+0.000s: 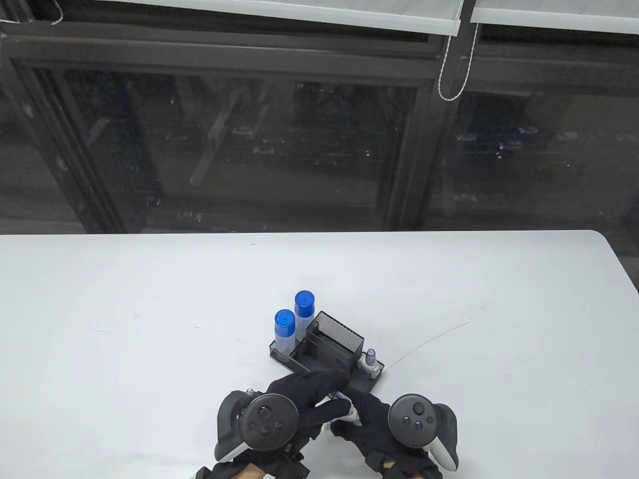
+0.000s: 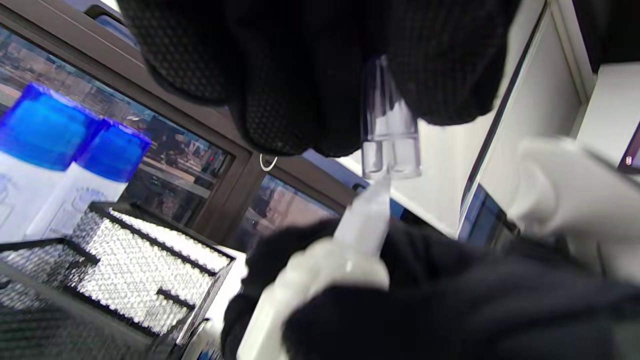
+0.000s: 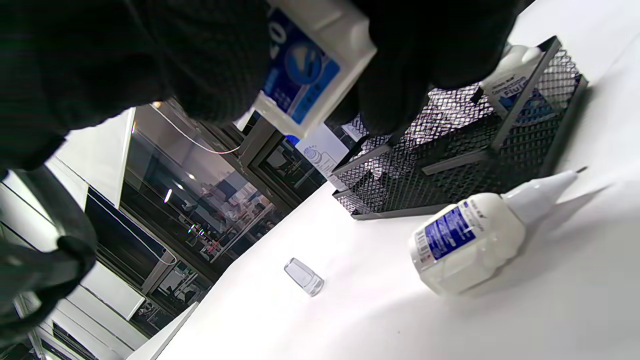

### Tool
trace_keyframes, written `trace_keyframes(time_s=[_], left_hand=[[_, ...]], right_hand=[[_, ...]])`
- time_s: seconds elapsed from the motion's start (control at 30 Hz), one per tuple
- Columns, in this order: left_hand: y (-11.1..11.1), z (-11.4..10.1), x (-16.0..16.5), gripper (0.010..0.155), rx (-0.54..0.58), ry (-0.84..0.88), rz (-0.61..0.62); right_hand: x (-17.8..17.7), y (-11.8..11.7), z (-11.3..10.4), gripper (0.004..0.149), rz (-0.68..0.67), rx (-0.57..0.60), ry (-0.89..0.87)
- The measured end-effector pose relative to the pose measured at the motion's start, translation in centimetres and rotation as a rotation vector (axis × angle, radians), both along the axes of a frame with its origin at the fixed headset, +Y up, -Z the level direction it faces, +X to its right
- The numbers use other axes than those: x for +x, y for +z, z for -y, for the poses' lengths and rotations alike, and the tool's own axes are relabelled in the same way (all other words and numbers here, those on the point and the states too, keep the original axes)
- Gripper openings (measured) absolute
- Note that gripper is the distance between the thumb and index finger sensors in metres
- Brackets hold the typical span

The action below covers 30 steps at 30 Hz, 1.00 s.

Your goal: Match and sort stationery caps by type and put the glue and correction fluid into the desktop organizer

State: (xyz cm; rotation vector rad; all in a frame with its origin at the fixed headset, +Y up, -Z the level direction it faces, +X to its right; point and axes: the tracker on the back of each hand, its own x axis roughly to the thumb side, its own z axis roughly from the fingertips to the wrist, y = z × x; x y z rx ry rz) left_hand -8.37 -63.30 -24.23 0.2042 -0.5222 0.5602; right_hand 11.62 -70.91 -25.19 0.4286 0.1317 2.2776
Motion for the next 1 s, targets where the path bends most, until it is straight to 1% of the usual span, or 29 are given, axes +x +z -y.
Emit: trace_keyframes(time_s=[0.1, 0.2, 0.37, 0.43, 0.57, 0.67, 0.73, 0.8, 0.9, 1.0], left_hand=[[0.0, 0.5, 0.4, 0.051, 0.031, -0.020, -0.013], [0.0, 0.6, 0.6, 0.052, 0.027, -0.036, -0.005], [-0.1, 0.6, 1.0, 0.052, 0.051, -0.060, -0.008], [0.0, 0.8, 1.3, 0.052, 0.057, -0.109, -0.010], [0.2, 0.9, 1.2, 0.054, 0.077, -0.103, -0.007], [0.4, 0.6, 0.9, 0.048, 0.096, -0.056, -0.007], [0.5, 0.5, 1.0, 0.044, 0.108, -0.071, 0.000], [0.7, 0.6, 1.2, 0.043, 0.139, -0.084, -0.008], [1.2, 0.4, 1.7, 0.043, 0.220, -0.133, -0.026], [1.8, 0.2, 2.1, 0.043, 0.292, -0.170, -0.029]], right_hand=[[-0.1, 0.0, 0.0, 0.059, -0.002, 0.000, 0.010], [-0.1, 0.0, 0.1, 0.059, -0.003, 0.001, 0.018], [-0.2, 0.0, 0.1, 0.059, -0.004, 0.004, 0.021], [-0.2, 0.1, 0.0, 0.059, 0.000, 0.009, 0.004], [0.0, 0.0, 0.0, 0.060, 0.008, 0.002, -0.016], [0.2, 0.1, -0.1, 0.060, 0.030, 0.016, -0.023], [0.3, 0.1, -0.2, 0.060, 0.050, 0.040, -0.042], [0.3, 0.2, -0.3, 0.060, 0.058, 0.052, -0.036], [0.4, 0.4, -0.6, 0.058, 0.084, 0.116, -0.029], [0.5, 0.4, -0.9, 0.057, 0.084, 0.143, -0.037]])
